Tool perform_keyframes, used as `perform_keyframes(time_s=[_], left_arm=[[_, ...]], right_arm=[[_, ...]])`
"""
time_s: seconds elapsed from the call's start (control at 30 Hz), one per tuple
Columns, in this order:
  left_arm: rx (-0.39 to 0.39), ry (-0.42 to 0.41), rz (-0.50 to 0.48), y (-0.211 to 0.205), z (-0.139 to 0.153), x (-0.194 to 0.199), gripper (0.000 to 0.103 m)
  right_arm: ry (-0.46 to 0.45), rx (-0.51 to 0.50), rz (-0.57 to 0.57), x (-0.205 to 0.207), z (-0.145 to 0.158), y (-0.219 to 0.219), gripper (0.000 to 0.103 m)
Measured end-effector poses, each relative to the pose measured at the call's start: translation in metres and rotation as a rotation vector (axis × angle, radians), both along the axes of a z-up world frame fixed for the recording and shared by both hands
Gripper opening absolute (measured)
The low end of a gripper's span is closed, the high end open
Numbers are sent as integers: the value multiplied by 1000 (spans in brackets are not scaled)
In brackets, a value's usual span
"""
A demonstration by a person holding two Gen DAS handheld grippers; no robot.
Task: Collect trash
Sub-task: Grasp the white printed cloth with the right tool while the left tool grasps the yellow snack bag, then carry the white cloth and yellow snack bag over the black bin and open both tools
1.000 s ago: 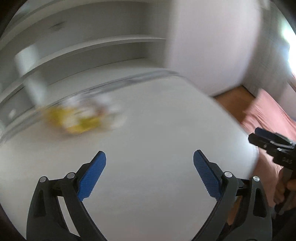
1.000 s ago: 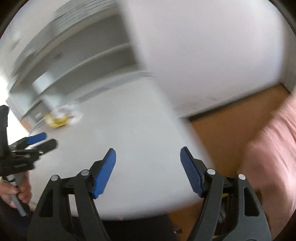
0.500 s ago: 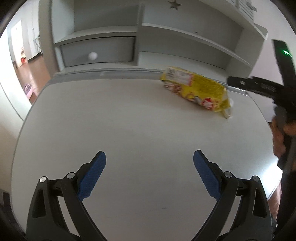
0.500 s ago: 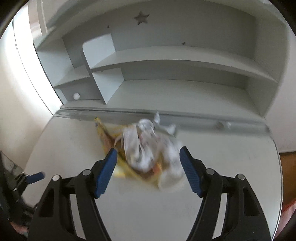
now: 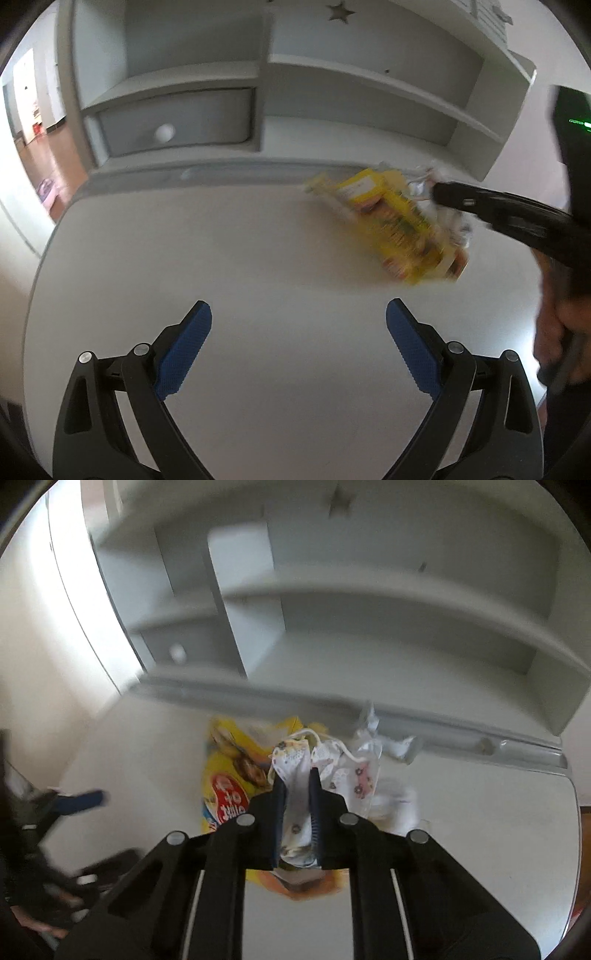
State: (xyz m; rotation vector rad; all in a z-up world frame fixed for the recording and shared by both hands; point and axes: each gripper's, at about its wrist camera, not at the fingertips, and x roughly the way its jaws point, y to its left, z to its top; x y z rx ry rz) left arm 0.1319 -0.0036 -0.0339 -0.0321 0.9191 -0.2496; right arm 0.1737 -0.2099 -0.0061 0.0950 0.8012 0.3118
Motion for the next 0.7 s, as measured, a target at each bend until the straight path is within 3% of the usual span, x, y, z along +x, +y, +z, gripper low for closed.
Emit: perform_keyframes(time_s=[0.17, 0.23, 0.33, 0.4, 0.53, 0.57, 0.6, 0.63, 0.7], left_arm=[[-63, 37, -22, -25, 2, 31, 92], [-113, 72, -25, -32, -2, 46, 93], [-102, 138, 8, -41, -17, 65, 92], [-141, 186, 26, -40, -30, 71, 92], [-104, 135, 49, -46, -26, 69, 91], [-109, 128, 40, -47, -25, 69, 74], [-110, 135, 30, -50, -24, 68, 38], [-101, 148, 22, -53, -24, 67, 20], [-99, 124, 10, -56, -17, 61, 11]], right_arm=[[-23, 66, -39, -36, 21, -37, 13], [-16, 63, -53, -47, 18, -49, 13], [10, 74, -74, -63, 9, -65, 13], [27, 75, -87, -72, 1, -73, 13], [52, 83, -113, -87, -12, -84, 13], [53, 86, -120, -91, -14, -88, 13], [54, 89, -129, -98, -15, -93, 13], [51, 91, -145, -105, -15, -100, 13], [47, 98, -174, -119, -14, -114, 13]])
